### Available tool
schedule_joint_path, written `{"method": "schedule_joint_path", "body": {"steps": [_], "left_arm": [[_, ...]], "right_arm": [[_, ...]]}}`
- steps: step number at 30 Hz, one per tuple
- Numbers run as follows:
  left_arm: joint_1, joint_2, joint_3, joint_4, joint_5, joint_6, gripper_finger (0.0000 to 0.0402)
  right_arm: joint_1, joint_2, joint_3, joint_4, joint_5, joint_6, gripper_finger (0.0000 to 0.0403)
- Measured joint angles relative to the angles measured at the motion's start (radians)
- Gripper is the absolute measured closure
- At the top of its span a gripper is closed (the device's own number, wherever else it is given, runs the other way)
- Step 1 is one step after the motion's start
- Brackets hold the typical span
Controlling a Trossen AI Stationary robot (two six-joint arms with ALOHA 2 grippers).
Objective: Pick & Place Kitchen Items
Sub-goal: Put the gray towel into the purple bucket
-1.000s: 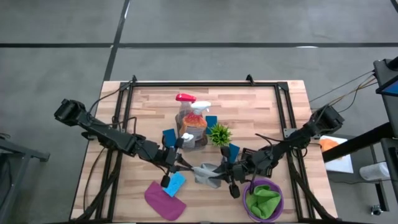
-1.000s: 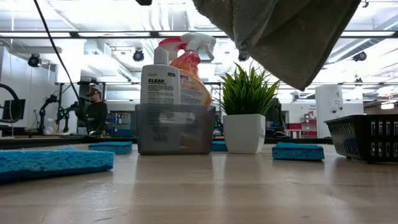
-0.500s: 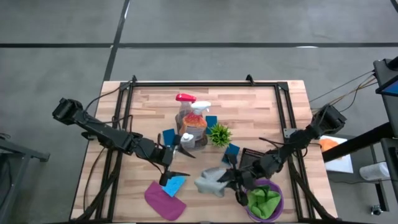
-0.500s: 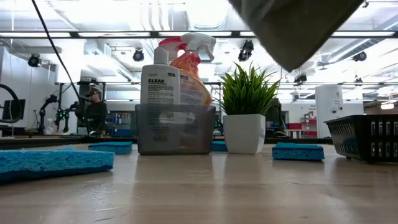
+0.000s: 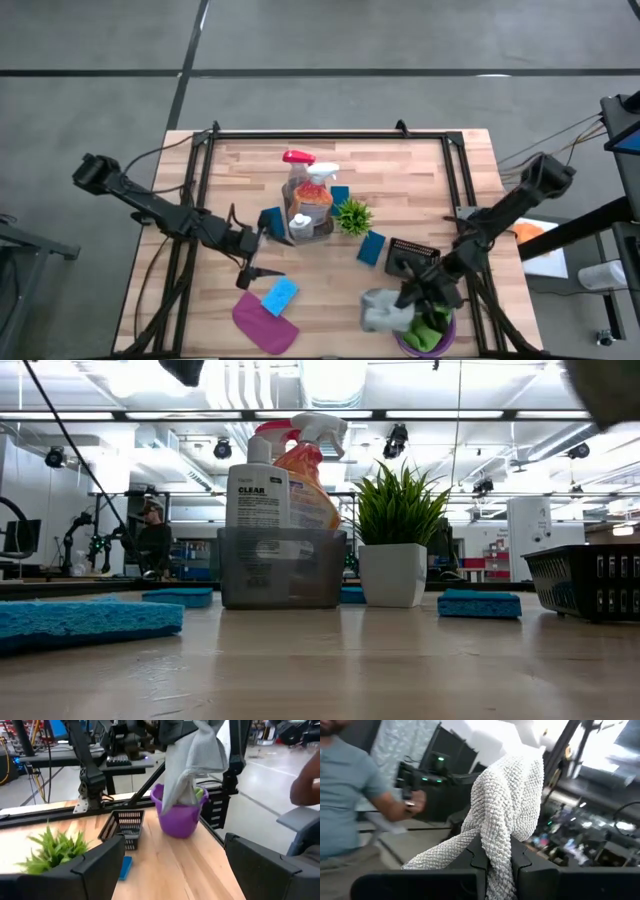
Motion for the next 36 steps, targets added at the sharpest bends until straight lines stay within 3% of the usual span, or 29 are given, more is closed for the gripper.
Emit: {"method": "schedule_joint_path", "body": {"steps": [4,10,15,19,26,36], "left_arm": [[0.0,-0.041,-0.059,0.026,-0.018,-0.027,0.0059],[0.0,-0.062,-0.091,0.033,-0.038,-0.05,0.0059],[0.0,-0.061,-0.092,0.033,-0.042,-0.052,0.0059],[0.0,-0.061,-0.092,0.033,-0.044,-0.053,0.0059],[0.0,-0.061,-0.092,0.033,-0.045,-0.053,0.0059],[0.001,-0.061,-0.092,0.037,-0.046,-0.052,0.0059]], "right_arm": [[0.04,-0.125,0.007,-0.199,0.055,0.079,0.0385],[0.135,-0.238,0.147,-0.537,0.113,0.172,0.0385],[0.231,-0.225,0.317,-0.916,0.278,0.361,0.0385],[0.267,-0.164,0.433,-1.191,0.334,0.607,0.0385],[0.286,-0.019,0.602,-1.61,0.305,1.007,0.0385],[0.276,0.193,0.793,-1.876,0.115,1.207,0.0385]]}}
